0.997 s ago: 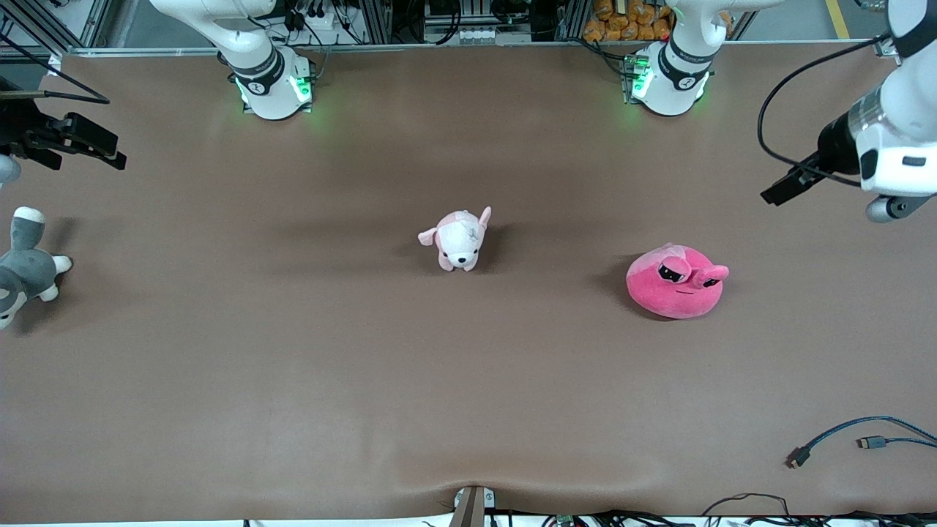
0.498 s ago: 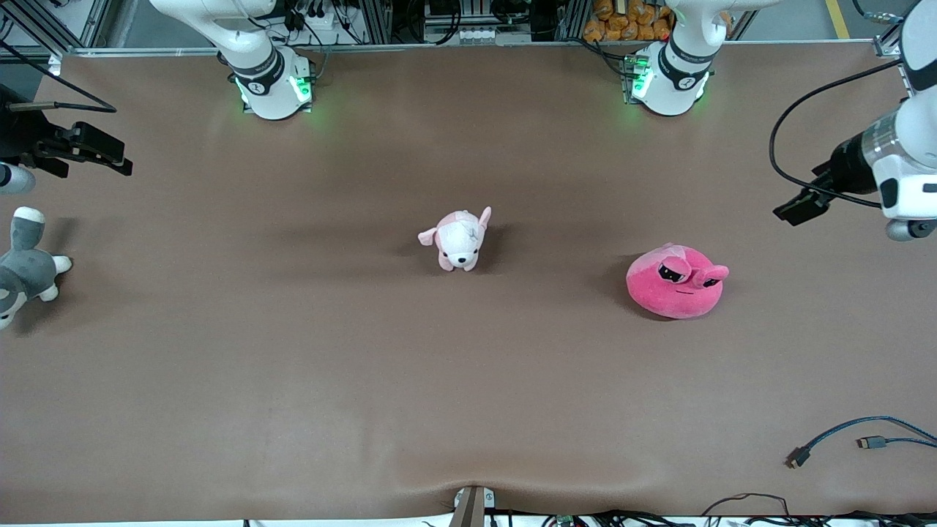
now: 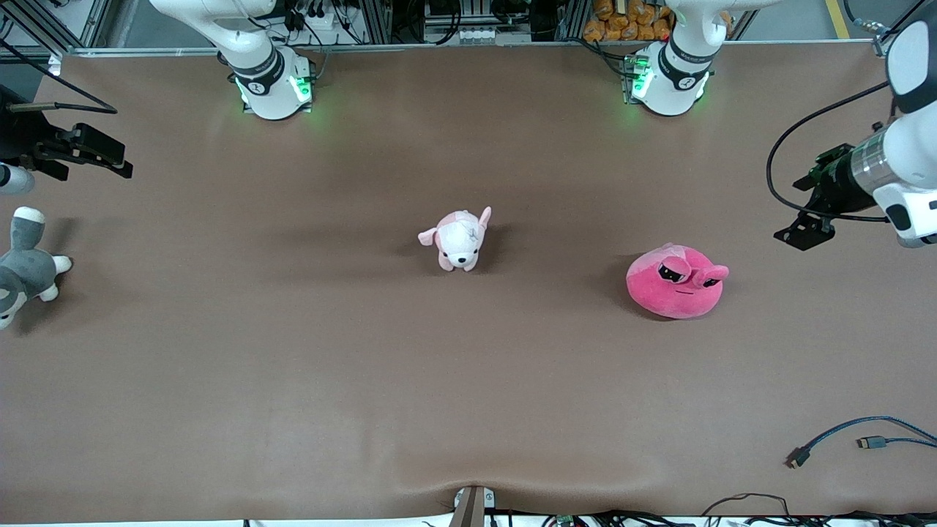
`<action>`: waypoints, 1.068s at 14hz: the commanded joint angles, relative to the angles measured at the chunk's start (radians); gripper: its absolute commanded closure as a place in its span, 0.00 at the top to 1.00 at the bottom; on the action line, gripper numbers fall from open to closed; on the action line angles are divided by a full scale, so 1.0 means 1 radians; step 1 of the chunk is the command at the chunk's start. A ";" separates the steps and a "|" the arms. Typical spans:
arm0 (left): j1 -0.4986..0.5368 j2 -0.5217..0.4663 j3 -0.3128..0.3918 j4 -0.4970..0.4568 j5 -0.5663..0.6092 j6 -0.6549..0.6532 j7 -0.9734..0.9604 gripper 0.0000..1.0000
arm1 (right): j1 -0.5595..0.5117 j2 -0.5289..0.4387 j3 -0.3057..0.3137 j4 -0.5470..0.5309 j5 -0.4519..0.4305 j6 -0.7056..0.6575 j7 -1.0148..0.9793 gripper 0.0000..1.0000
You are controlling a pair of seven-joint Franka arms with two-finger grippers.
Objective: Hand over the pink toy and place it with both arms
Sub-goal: 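Move the left gripper down to the pink plush toy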
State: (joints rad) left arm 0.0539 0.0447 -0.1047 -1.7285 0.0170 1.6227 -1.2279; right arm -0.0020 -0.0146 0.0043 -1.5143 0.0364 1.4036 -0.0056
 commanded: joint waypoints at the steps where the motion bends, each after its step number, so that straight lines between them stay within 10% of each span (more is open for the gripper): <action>1: 0.009 -0.020 -0.006 -0.088 -0.015 0.110 -0.149 1.00 | 0.005 -0.011 -0.001 0.000 -0.013 0.006 0.012 1.00; 15: 0.021 0.043 -0.018 -0.296 -0.132 0.391 -0.274 1.00 | 0.008 -0.015 0.000 -0.001 -0.012 0.011 0.032 1.00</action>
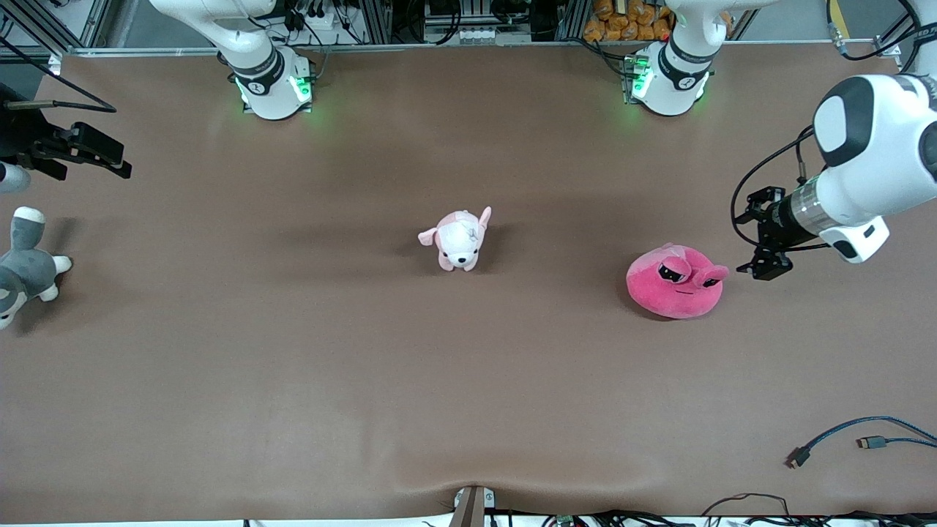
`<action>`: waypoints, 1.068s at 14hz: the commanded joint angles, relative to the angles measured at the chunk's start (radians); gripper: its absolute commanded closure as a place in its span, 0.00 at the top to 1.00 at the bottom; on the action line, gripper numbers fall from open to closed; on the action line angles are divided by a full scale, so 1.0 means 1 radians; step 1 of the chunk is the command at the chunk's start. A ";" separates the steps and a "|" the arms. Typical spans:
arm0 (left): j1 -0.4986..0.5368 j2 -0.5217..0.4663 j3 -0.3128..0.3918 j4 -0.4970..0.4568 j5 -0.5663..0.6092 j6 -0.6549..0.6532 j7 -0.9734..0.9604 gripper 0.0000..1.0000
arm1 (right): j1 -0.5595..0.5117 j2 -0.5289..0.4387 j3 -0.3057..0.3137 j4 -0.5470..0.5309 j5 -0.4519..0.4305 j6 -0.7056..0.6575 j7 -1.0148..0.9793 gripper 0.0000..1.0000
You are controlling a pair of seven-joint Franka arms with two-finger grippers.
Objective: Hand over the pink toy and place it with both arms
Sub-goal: 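Move the left gripper down to the pink plush toy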
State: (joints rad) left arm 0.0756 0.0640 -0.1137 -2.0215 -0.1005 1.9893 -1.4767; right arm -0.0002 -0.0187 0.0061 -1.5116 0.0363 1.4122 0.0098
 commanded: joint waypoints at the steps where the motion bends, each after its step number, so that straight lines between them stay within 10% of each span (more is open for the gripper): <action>1: 0.000 0.039 -0.011 -0.003 -0.015 0.043 -0.045 1.00 | 0.006 -0.010 -0.001 -0.004 -0.012 0.002 0.016 1.00; 12: -0.003 0.140 -0.024 0.000 -0.015 0.161 -0.057 0.72 | -0.015 -0.015 -0.009 -0.001 -0.012 -0.003 0.016 1.00; 15: -0.003 0.146 -0.024 0.003 -0.015 0.178 -0.057 0.46 | -0.052 -0.014 -0.009 0.002 0.002 0.002 0.015 1.00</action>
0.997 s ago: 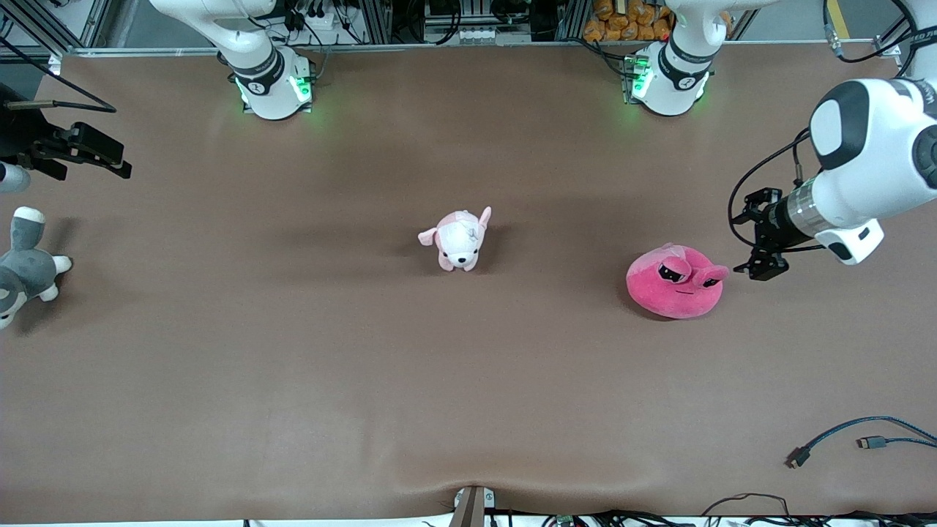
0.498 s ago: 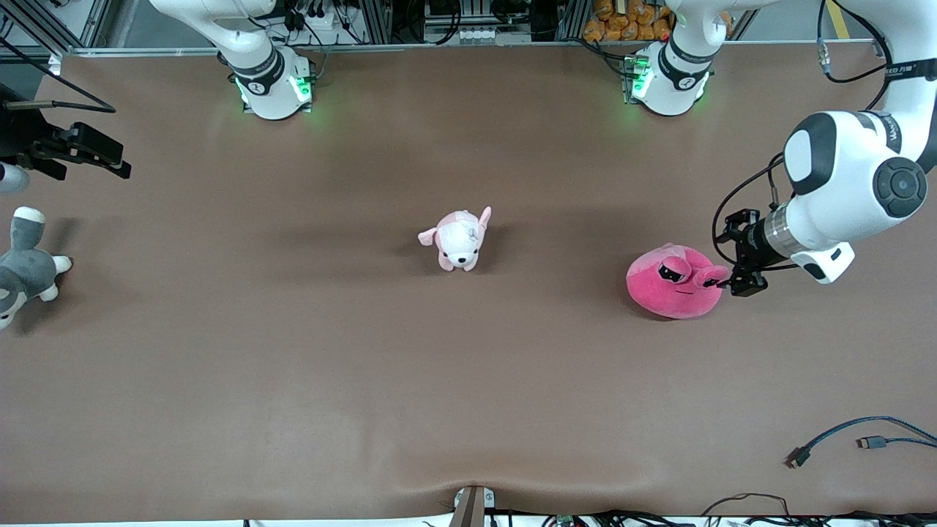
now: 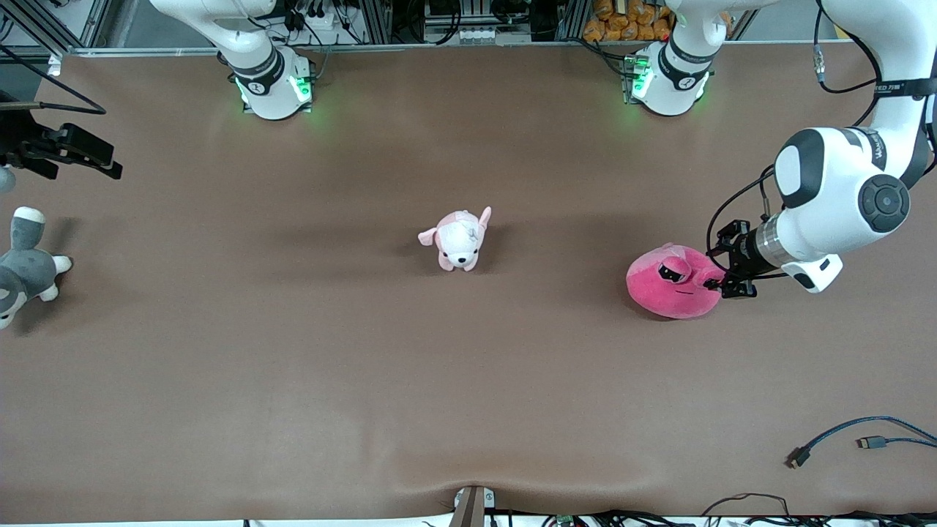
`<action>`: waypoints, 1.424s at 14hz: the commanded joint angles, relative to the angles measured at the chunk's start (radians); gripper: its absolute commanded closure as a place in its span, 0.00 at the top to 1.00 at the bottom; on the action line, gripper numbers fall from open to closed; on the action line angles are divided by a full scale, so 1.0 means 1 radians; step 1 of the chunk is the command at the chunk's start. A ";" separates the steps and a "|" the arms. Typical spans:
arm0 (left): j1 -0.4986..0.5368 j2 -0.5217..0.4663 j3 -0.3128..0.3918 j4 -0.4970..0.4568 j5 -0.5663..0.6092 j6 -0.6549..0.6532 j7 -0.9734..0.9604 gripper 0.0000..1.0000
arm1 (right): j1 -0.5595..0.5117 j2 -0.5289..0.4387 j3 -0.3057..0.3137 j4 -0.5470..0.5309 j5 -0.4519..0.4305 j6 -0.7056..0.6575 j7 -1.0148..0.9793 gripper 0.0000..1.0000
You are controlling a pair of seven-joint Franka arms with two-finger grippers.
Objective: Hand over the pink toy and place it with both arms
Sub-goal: 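Grasp the pink plush toy with the left gripper and lift it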
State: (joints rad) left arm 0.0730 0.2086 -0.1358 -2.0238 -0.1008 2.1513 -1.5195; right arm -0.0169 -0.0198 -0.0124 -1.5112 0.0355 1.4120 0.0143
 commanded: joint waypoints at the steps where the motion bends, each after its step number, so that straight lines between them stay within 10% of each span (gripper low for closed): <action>1: -0.002 0.008 -0.002 0.005 -0.014 0.016 -0.014 0.34 | -0.035 -0.011 0.009 0.005 0.006 0.011 0.010 1.00; 4: -0.038 0.018 -0.001 0.014 0.001 0.013 -0.013 0.00 | -0.029 -0.022 0.017 0.005 0.006 0.022 0.010 1.00; 11: -0.042 -0.009 -0.062 0.086 0.004 -0.074 -0.008 0.00 | -0.034 -0.017 0.011 0.000 0.006 0.035 -0.004 1.00; 20: -0.045 -0.028 -0.157 0.514 -0.074 -0.537 -0.097 0.00 | -0.035 0.004 0.012 -0.006 0.009 0.022 0.013 1.00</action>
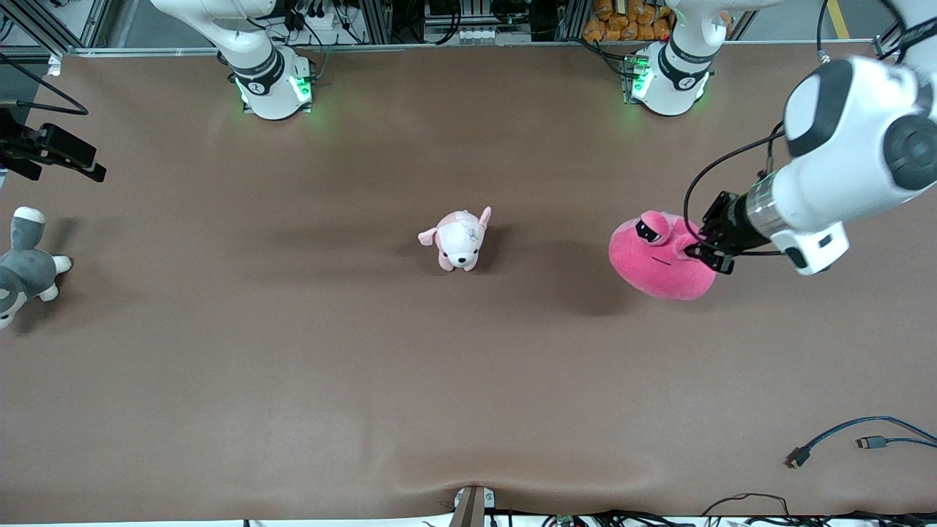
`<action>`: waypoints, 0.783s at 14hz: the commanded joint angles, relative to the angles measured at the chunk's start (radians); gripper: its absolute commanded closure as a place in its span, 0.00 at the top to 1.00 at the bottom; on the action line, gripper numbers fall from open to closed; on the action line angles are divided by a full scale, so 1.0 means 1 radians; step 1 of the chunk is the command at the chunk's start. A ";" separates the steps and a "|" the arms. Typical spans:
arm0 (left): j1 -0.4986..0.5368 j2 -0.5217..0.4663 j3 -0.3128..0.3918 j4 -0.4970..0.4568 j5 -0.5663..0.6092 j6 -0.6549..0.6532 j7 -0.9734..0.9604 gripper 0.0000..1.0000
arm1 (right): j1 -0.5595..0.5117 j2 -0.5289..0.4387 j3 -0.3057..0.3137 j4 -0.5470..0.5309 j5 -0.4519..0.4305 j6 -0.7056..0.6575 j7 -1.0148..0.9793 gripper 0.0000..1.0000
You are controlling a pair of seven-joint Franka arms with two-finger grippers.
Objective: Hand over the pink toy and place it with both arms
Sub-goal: 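Grasp the pink plush toy with the left gripper and lift it, then carry the pink toy toward the white dog with the left gripper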
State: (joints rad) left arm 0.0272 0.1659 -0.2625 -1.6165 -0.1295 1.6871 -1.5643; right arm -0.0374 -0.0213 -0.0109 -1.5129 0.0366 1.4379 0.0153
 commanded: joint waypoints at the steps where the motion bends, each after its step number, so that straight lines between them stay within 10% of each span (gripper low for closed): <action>1: -0.004 0.015 -0.044 0.128 -0.073 -0.076 -0.092 0.00 | -0.001 0.006 0.012 -0.006 0.019 -0.005 0.017 1.00; 11: -0.314 0.093 -0.119 0.320 -0.094 0.052 -0.538 0.00 | 0.122 0.116 0.014 0.072 0.118 -0.007 0.409 1.00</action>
State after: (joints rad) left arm -0.2379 0.2271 -0.3871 -1.3426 -0.2160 1.6919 -2.0115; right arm 0.0871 0.0490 0.0064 -1.5034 0.1291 1.4447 0.3412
